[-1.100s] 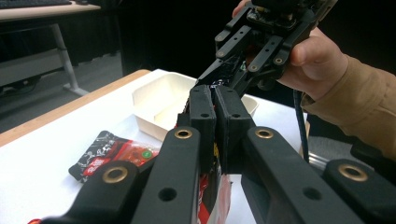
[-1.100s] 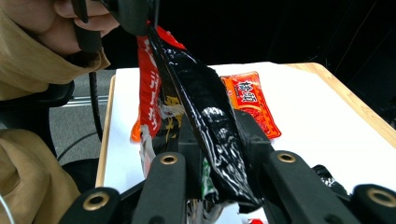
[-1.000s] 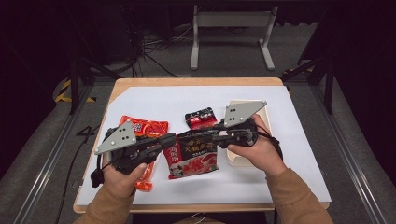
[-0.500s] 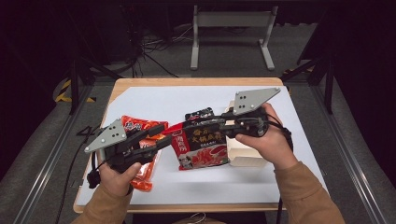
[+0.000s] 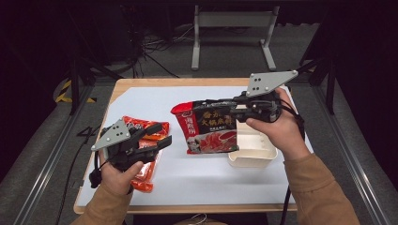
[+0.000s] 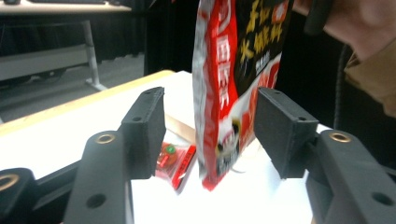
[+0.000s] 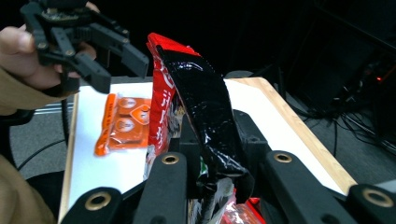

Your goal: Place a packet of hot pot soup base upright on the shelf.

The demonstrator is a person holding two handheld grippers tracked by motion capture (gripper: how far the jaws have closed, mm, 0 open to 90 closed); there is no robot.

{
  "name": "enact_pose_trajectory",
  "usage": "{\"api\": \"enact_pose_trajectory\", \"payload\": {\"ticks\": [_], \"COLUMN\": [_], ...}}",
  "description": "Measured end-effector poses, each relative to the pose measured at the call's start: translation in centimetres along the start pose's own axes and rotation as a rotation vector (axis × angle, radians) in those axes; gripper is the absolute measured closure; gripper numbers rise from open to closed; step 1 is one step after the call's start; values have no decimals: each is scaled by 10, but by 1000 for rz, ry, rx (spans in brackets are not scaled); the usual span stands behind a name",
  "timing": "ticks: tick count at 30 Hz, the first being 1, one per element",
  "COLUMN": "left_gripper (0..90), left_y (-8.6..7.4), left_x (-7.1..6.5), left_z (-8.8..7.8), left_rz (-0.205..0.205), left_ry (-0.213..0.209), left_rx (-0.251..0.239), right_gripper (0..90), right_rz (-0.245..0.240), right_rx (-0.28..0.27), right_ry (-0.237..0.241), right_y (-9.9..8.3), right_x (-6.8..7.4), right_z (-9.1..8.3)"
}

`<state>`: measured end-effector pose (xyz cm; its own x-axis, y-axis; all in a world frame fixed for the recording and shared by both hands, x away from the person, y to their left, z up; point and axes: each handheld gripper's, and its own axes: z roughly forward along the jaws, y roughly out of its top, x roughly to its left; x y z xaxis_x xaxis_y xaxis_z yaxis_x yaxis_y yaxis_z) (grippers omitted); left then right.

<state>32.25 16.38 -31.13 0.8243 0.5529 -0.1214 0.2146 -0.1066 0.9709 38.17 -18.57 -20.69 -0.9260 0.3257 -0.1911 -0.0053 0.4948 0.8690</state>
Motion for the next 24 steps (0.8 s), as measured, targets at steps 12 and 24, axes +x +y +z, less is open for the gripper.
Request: {"api": "enact_pose_trajectory", "payload": {"ticks": [12, 24], "left_gripper": [387, 370], "left_y": [-17, -30], "left_x": [9, 14], "left_z": [13, 24], "left_rz": [-26, -19], "left_ry": [30, 56], "left_rx": [21, 82], "right_gripper": [761, 761], "right_rz": [29, 74], "right_rx": [7, -2], "right_ry": [-100, -185], "right_y": [-4, -18], "right_x": [-29, -60], "right_z": [-15, -26]}}
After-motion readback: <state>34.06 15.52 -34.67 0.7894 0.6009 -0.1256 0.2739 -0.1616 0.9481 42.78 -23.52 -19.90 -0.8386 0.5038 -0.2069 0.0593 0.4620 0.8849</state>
